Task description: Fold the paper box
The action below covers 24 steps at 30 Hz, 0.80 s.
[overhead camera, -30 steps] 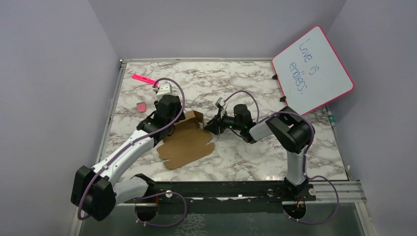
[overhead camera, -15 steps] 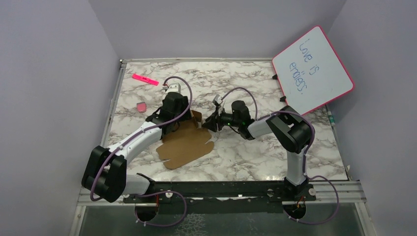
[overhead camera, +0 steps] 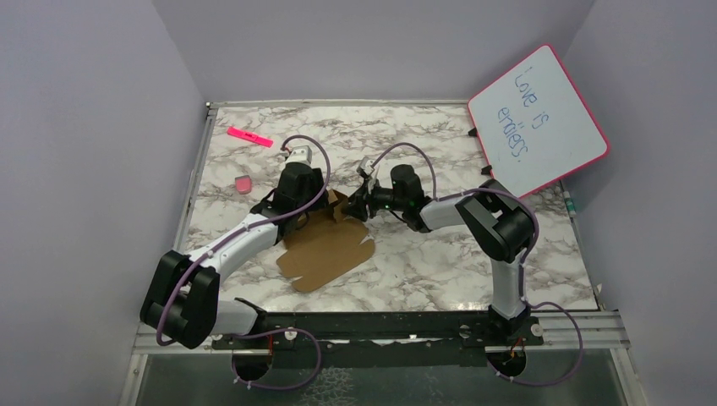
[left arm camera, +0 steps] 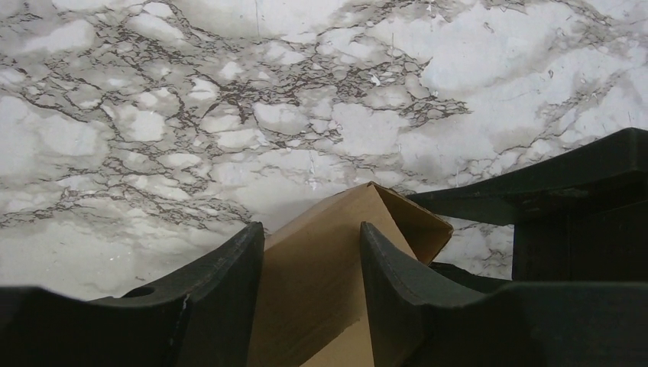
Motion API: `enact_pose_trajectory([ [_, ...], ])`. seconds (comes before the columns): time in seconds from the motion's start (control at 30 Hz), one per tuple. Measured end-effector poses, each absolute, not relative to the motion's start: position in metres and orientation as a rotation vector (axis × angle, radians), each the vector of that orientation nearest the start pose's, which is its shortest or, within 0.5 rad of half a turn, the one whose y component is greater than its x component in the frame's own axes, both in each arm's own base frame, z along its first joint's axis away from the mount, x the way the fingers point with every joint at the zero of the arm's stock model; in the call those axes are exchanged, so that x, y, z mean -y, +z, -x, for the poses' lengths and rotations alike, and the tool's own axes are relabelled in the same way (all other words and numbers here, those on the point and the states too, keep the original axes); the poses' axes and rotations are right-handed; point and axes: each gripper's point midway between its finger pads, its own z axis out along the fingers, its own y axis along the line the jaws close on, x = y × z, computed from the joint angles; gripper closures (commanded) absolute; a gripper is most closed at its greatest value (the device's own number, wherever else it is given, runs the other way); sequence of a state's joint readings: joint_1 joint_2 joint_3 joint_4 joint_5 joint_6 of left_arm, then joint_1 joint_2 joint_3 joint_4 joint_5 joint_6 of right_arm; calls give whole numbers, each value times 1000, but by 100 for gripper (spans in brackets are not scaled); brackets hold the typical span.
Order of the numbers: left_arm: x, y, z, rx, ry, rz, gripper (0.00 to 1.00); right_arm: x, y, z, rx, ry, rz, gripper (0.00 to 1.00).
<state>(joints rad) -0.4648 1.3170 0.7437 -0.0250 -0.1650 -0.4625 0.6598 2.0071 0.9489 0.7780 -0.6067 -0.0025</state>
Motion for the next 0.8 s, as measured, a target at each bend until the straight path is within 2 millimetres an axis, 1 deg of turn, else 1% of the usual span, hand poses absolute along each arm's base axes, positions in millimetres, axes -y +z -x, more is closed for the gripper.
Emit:
enact_pose_trajectory([
  [0.23,164,113,-340,-2169,-391,80,53,-390,67,-335,-1619,1009,1057,50],
  [0.5,172,111,-337,-2161,-450,63,54,-399,64,-331,-1614,1003,1074,51],
  [0.7,178,112,-335,-2165,-493,48,54,-406,66,-332,-1605,981,1068,55],
  [0.8,179,111,-335,-2166,-501,45,54,-406,67,-335,-1603,963,1055,57],
])
